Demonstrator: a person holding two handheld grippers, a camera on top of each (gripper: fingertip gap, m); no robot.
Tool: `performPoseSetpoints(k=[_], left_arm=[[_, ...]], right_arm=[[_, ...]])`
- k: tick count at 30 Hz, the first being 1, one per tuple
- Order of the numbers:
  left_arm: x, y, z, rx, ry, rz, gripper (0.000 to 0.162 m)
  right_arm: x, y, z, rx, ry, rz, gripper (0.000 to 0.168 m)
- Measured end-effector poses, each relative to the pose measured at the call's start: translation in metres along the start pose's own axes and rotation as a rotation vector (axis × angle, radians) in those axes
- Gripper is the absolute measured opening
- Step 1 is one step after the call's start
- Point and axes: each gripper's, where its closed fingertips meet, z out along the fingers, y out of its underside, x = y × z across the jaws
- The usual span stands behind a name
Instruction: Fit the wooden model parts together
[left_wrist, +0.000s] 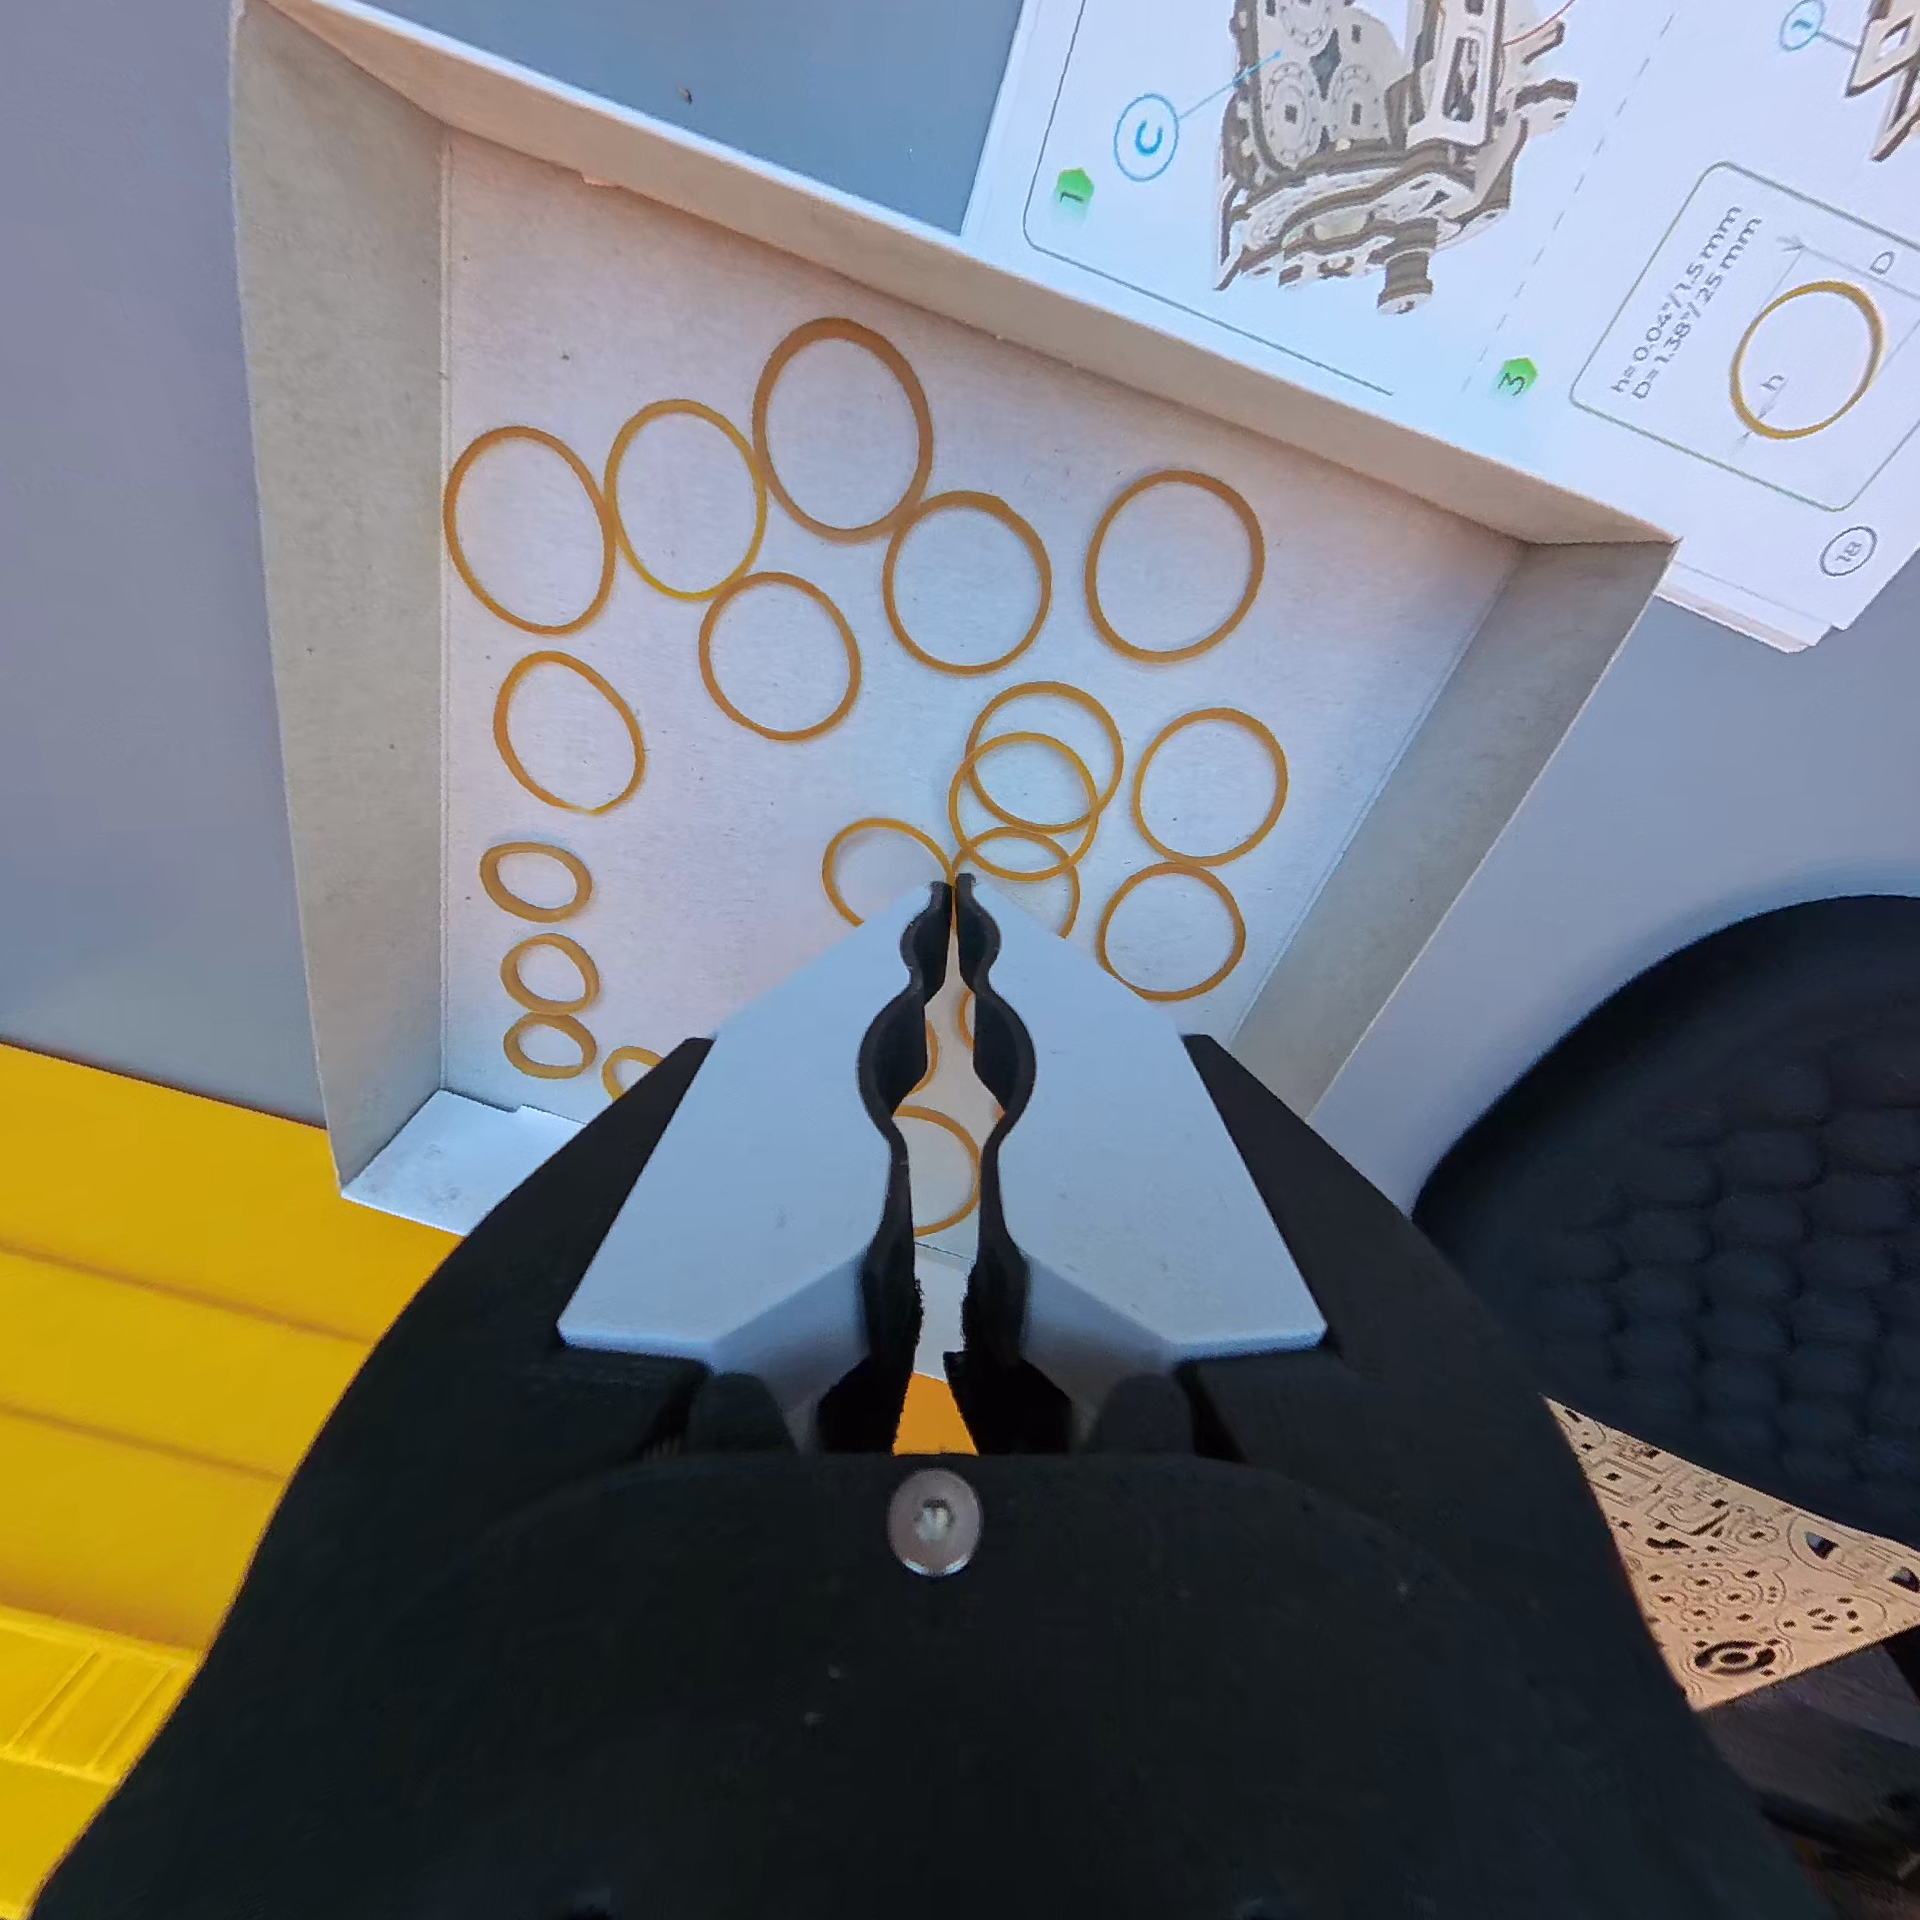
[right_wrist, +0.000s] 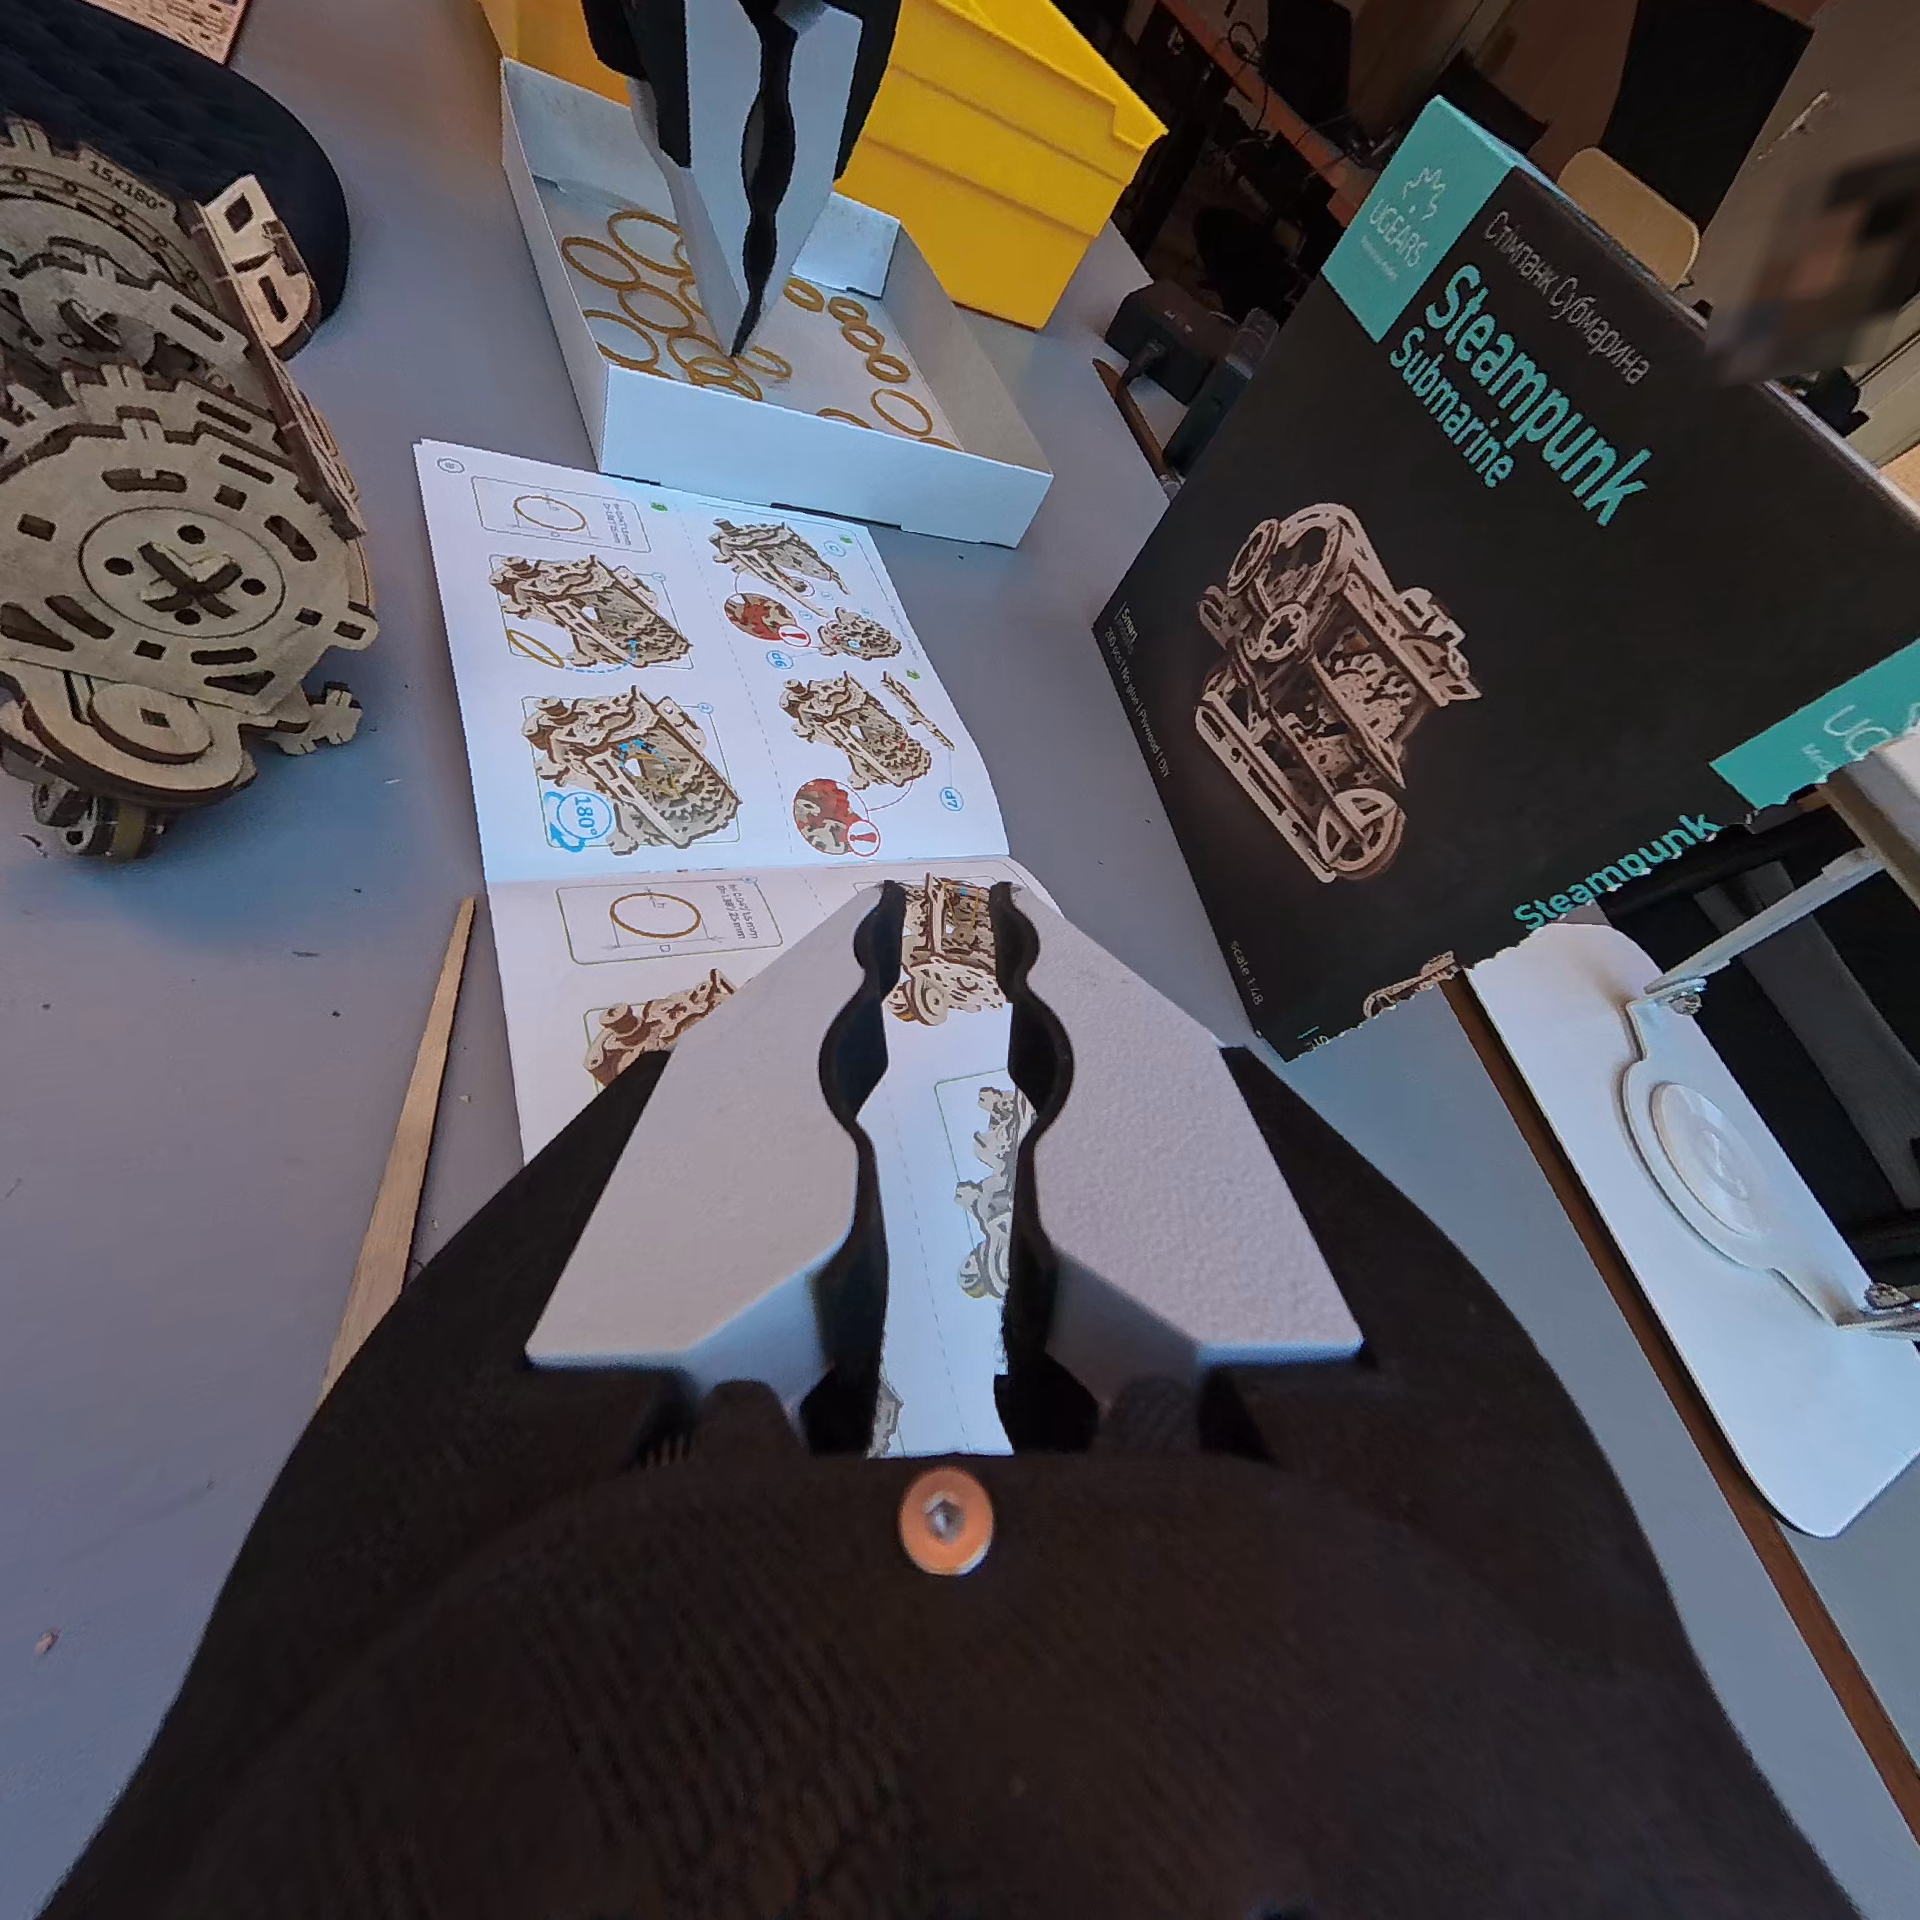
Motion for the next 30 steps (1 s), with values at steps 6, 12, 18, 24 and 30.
performPoseSetpoints(k=[6,12,18,24,30], left_arm=[[-0.004,0.003,-0.010,0.004,-0.035,-0.030,0.000],[0.024,-0.038,-0.061,0.270,-0.005,-0.134,0.000],[0.122,-0.114,-0.127,0.721,0.260,-0.105,0.000],[0.193,-0.147,-0.157,0.916,0.461,0.017,0.000],[0.222,-0.152,-0.170,1.024,0.652,0.060,0.000]], right_arm=[[0.000,0.000,0.000,-0.001,-0.002,-0.002,0.016],[0.000,-0.003,-0.002,0.012,0.002,0.002,0.016],[-0.003,-0.031,-0.012,0.124,-0.030,0.078,0.016],[-0.010,-0.065,-0.029,0.263,-0.145,0.217,0.018],[-0.046,-0.095,-0.055,0.388,-0.553,0.400,0.038]])
